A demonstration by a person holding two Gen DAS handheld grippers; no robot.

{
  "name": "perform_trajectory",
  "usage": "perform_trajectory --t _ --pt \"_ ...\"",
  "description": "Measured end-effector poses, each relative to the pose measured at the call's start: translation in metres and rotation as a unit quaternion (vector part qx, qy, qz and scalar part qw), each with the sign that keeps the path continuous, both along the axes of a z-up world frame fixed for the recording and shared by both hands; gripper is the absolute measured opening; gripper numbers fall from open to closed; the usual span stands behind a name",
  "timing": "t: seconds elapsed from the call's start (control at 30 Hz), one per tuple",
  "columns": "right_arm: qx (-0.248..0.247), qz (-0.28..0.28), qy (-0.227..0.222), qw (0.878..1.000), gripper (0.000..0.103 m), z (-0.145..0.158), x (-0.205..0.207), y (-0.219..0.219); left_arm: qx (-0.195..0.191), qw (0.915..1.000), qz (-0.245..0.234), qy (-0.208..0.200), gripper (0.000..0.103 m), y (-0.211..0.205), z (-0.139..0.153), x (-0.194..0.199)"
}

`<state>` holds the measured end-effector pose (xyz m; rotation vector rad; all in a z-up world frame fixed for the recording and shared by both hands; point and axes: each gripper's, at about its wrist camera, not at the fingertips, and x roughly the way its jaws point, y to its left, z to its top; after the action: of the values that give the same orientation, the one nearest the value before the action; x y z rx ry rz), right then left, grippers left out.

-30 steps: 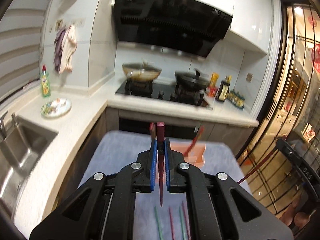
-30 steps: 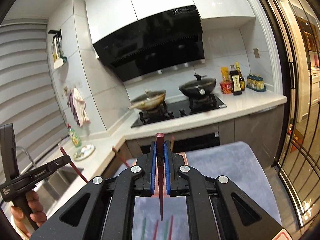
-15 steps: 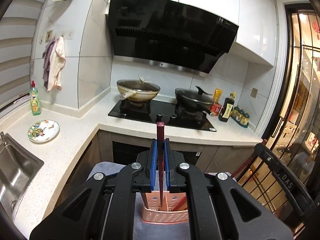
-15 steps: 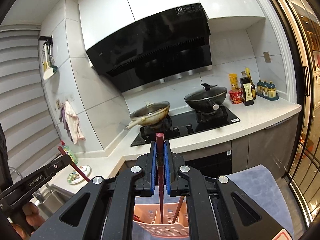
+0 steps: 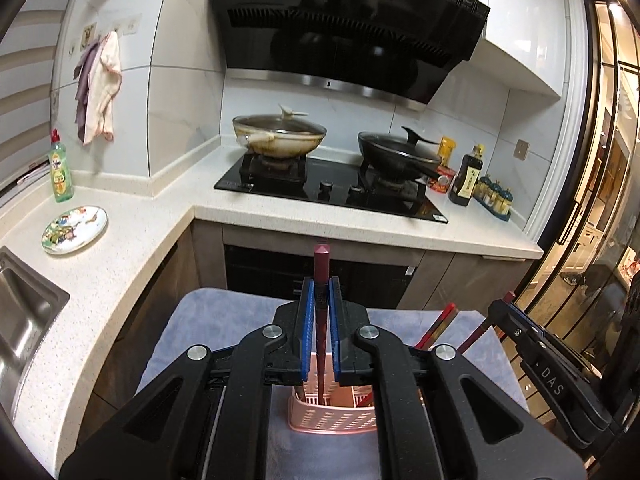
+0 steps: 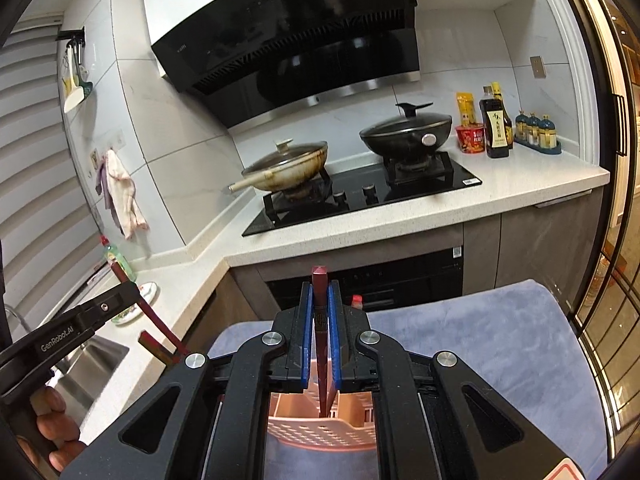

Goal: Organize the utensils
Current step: 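Open both grippers to release the red chopsticks in the basket, then move both open grippers back to the remaining chopsticks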

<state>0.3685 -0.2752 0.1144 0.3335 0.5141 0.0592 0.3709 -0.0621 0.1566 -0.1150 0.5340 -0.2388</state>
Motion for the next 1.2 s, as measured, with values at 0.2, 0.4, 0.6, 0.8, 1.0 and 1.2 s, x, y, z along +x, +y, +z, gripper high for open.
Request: perform_trajectory --t 0.2,0.4,0.6,0.8,1.0,1.2 --pt "-0.001 -0.005 0.005 1.000 0.012 -0.004 -0.004 -0.002 -0.001 1.0000 0.004 -0.001 0.008 0.002 -0.005 -0.004" --pt "0.001 -0.009 -0.002 1.000 0.012 0.004 -0.020 -0.005 -0.009 0.9999 0.002 -0.004 0.015 0.007 0.001 -0.016" --pt "-0.003 -0.004 -0.003 1.000 0.012 0.010 -0.050 -0.005 -0.005 0.9999 0.006 -0.009 0.023 0.014 0.005 -0.037" --pt "-0.019 0.012 0.015 1.000 0.013 -0.002 -0.089 0.003 0.003 0.9999 0.014 -0.001 0.023 0.025 -0.004 -0.066" --pt "-0.027 0.029 0.035 0.999 0.016 -0.020 -0.133 0.015 0.015 0.9996 0.015 0.016 0.023 0.032 -0.023 -0.097" --pt "-0.044 0.042 0.064 0.996 0.026 -0.049 -0.176 0.025 0.026 0.9988 0.016 0.038 0.023 0.038 -0.047 -0.129"
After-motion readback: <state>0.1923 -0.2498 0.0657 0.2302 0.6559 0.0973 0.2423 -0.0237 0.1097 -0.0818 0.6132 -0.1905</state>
